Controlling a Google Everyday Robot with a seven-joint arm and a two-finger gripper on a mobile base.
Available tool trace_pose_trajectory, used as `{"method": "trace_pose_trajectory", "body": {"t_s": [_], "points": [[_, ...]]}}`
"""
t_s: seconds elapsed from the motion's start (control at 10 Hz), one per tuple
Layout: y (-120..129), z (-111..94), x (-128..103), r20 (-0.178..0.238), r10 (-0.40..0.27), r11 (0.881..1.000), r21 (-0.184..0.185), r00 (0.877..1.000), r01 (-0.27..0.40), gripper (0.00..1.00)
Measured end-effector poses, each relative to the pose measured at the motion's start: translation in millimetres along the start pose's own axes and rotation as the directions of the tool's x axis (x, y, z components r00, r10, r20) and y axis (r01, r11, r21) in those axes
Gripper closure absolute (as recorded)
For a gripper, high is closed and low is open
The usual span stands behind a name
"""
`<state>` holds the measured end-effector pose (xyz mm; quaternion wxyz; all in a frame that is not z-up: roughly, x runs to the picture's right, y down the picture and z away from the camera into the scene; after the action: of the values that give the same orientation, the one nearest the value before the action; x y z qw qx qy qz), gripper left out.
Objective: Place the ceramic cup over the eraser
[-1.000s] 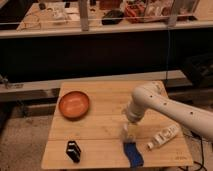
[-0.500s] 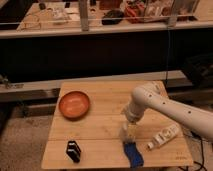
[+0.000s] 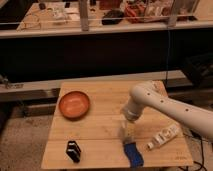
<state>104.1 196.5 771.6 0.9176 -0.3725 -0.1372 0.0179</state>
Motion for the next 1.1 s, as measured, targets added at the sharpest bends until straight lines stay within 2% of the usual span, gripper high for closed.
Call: {"method": "trace_pose_trajectory", "body": {"t_s": [0.7, 1.1], "points": [[-9, 0, -12, 0.020, 0.023, 1.000, -0.020, 1.000, -0.023, 0.20], [-7, 5, -12, 0.017, 0.030, 0.999, -0.039, 0.999, -0.029, 0.21]]}}
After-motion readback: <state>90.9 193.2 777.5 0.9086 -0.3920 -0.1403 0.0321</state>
